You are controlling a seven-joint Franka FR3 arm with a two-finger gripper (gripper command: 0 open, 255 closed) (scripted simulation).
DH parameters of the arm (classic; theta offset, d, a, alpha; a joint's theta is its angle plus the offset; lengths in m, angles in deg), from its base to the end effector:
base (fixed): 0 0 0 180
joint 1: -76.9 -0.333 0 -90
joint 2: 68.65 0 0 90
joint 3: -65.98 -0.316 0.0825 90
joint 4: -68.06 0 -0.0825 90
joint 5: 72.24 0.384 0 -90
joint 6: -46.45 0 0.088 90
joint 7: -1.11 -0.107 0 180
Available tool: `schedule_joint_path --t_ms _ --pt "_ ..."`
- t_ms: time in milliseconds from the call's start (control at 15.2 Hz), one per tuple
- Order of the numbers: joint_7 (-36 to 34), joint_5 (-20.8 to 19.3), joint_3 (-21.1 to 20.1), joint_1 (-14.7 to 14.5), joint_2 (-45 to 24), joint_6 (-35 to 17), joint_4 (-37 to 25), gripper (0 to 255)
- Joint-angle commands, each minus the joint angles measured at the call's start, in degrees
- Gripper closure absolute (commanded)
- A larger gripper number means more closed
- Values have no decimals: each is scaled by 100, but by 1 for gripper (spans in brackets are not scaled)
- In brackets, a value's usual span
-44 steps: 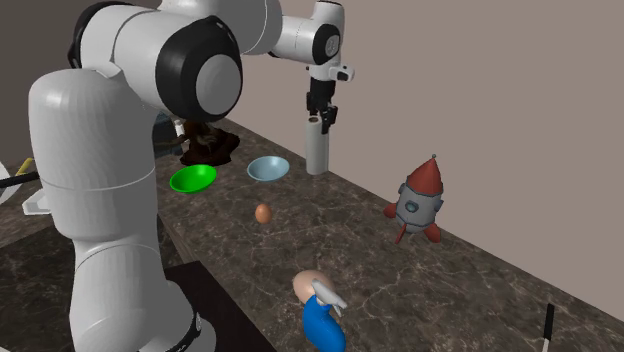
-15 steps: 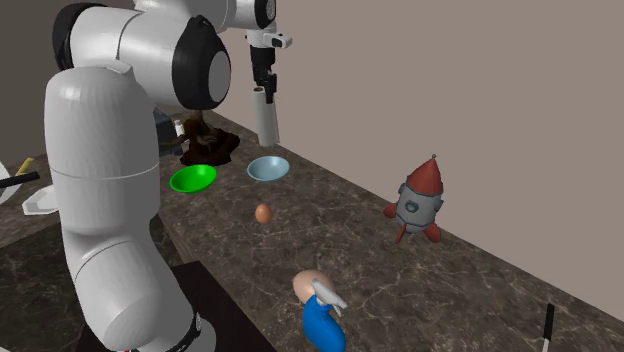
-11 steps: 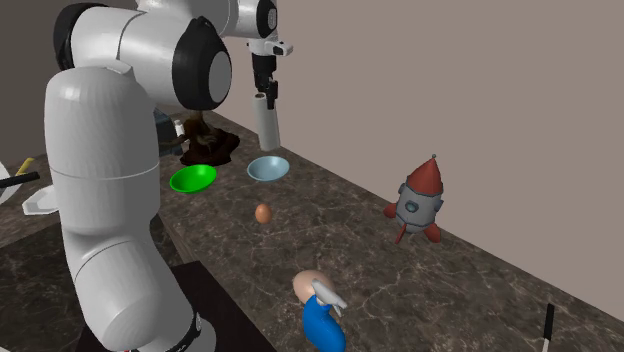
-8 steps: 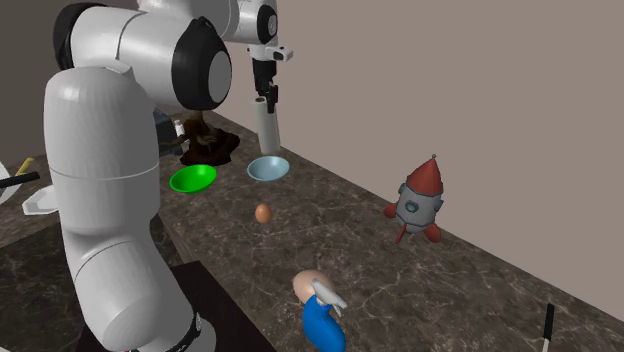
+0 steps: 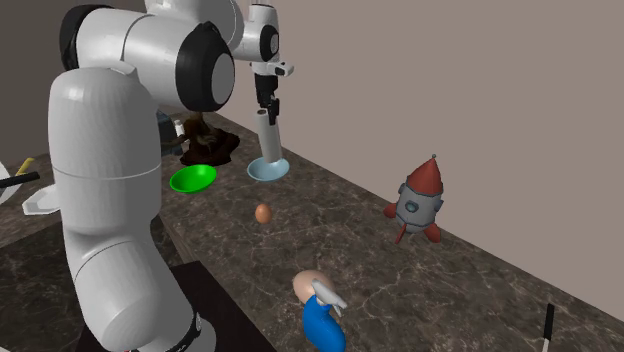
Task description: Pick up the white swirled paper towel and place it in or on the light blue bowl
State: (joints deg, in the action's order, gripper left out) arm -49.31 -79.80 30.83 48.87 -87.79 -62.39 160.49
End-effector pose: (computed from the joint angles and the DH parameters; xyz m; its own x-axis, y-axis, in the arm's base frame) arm 0.3369 0.5516 0.4627 0.9710 0.2357 -0.0400 0.2335 -0.9709 -0.0527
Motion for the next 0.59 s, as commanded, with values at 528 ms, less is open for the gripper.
schedule_joint_path --t_ms 528 --pt "-35 -70 33 -3 -97 -430 347 255"
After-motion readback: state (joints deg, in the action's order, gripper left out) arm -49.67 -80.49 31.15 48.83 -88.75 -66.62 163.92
